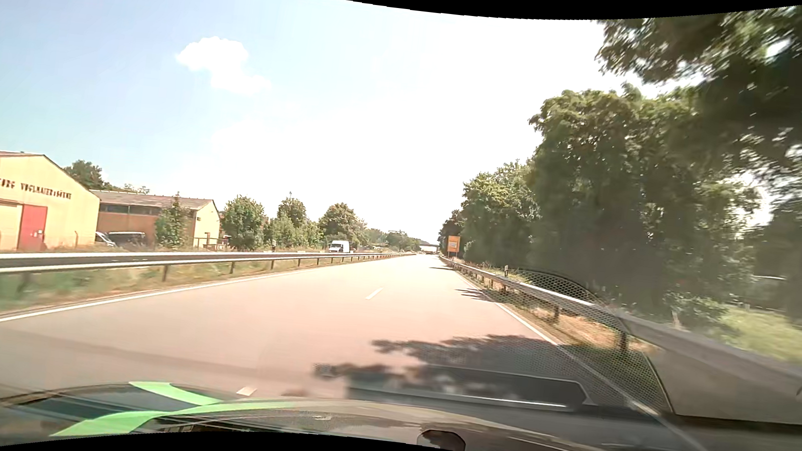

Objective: Follow the waypoints while adhering to traffic rules and regulations

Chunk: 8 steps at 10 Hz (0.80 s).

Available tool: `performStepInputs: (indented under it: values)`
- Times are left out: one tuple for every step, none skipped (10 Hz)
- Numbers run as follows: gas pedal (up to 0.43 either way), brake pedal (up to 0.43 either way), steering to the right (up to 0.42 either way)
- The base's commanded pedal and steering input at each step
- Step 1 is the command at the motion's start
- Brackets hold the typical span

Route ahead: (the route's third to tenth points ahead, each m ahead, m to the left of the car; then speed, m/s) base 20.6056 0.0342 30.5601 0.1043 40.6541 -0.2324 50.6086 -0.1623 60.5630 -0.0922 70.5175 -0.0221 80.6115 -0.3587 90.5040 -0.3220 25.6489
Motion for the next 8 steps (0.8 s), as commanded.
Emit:
performStepInputs:
  values:
    - [0.157,0.0,0.0]
    - [0.177,0.0,0.001]
    - [0.197,0.0,0.0]
    - [0.228,0.0,0.0]
    - [0.228,0.0,0.0]
    - [0.24,0.0,0.0]
    - [0.24,0.0,0.0]
    - [0.24,0.0,0.0]
